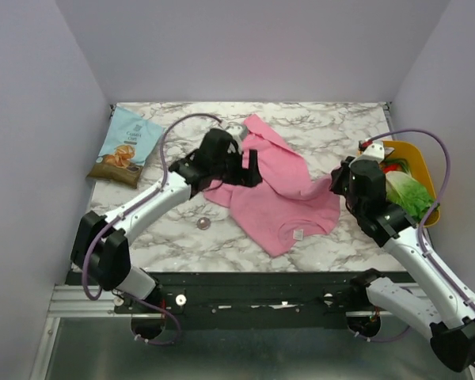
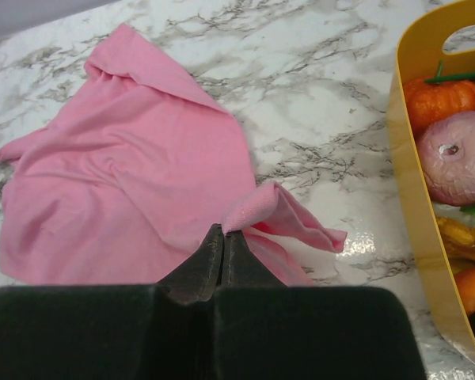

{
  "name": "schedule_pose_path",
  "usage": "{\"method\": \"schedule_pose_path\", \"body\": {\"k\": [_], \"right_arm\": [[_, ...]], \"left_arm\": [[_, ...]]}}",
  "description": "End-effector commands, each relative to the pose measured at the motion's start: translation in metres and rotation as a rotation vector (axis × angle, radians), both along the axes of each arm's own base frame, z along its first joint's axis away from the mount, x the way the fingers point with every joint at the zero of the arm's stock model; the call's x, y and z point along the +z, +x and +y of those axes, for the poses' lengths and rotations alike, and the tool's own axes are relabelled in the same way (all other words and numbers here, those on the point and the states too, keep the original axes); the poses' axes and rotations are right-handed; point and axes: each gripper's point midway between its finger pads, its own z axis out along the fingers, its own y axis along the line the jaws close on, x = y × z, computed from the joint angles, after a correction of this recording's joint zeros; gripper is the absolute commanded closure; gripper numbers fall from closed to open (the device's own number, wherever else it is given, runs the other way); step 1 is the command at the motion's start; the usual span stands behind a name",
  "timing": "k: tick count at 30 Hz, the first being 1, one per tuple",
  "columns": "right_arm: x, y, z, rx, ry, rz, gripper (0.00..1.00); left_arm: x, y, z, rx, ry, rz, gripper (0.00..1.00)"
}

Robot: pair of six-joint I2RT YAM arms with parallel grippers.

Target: Pin the brooch onto the clothing

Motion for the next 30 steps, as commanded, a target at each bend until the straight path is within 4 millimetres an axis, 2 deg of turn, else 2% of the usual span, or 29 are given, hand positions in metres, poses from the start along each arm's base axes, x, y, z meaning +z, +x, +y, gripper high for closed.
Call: {"method": "schedule_pose_path", "body": {"k": [1,2,3,5,6,7,9,10,11,13,14,17,20,21,25,26,27,28,29,30], "right_arm": [[0.006,0.01,-0.01,-0.073,-0.011,0.002,0.99],[-0.001,0.013,-0.008,-0.073,-0.018,0.022,0.99],[-0.002,0.016,-0.008,-0.075,-0.02,0.03,0.99],[-0.012,0.02,-0.005,-0.073,-0.024,0.062,0.99],[-0.014,0.022,-0.003,-0.07,-0.021,0.07,0.99],[-0.014,0.023,-0.003,-0.071,-0.015,0.071,0.99],[-0.018,0.025,-0.002,-0.072,-0.015,0.084,0.99],[-0.019,0.025,-0.003,-0.076,-0.012,0.087,0.99],[-0.019,0.026,-0.004,-0.079,-0.014,0.088,0.99],[-0.021,0.026,-0.009,-0.095,-0.017,0.092,0.99],[-0.022,0.026,-0.011,-0.099,-0.016,0.094,0.99],[-0.023,0.028,-0.015,-0.104,-0.011,0.099,0.99],[-0.029,0.029,-0.019,-0.107,-0.005,0.117,0.99],[-0.029,0.029,-0.019,-0.101,0.002,0.119,0.99],[-0.033,0.03,-0.025,-0.109,0.015,0.13,0.99],[-0.034,0.03,-0.027,-0.115,0.014,0.131,0.99],[-0.036,0.03,-0.027,-0.115,0.014,0.133,0.99],[-0.036,0.03,-0.029,-0.12,0.016,0.134,0.99],[-0.036,0.03,-0.03,-0.121,0.018,0.134,0.99],[-0.035,0.03,-0.029,-0.114,0.023,0.133,0.99]], "left_arm": [[-0.023,-0.056,-0.016,-0.012,0.028,-0.059,0.05],[-0.036,-0.07,-0.015,-0.017,0.048,-0.052,0.05],[-0.04,-0.087,-0.026,-0.045,0.062,-0.07,0.06],[-0.05,-0.106,-0.036,-0.068,0.071,-0.085,0.07],[-0.053,-0.121,-0.048,-0.107,0.077,-0.092,0.07],[-0.057,-0.125,-0.054,-0.105,0.087,-0.11,0.07],[-0.081,-0.135,-0.062,-0.129,0.143,-0.087,0.08],[-0.089,-0.146,-0.071,-0.164,0.157,-0.083,0.09],[-0.106,-0.15,-0.077,-0.19,0.2,-0.07,0.12],[-0.119,-0.168,-0.093,-0.251,0.223,-0.083,0.16],[-0.133,-0.172,-0.097,-0.262,0.26,-0.089,0.18],[-0.151,-0.185,-0.106,-0.297,0.321,-0.13,0.2],[-0.16,-0.192,-0.109,-0.301,0.334,-0.137,0.21],[-0.161,-0.191,-0.109,-0.291,0.342,-0.143,0.24],[-0.173,-0.192,-0.102,-0.269,0.392,-0.127,0.28],[-0.18,-0.192,-0.1,-0.265,0.414,-0.119,0.33],[-0.182,-0.19,-0.101,-0.26,0.425,-0.119,0.47],[-0.188,-0.186,-0.092,-0.238,0.481,-0.118,0.56],[-0.196,-0.184,-0.088,-0.225,0.521,-0.113,0.69],[-0.195,-0.18,-0.085,-0.203,0.544,-0.124,0.91]]}}
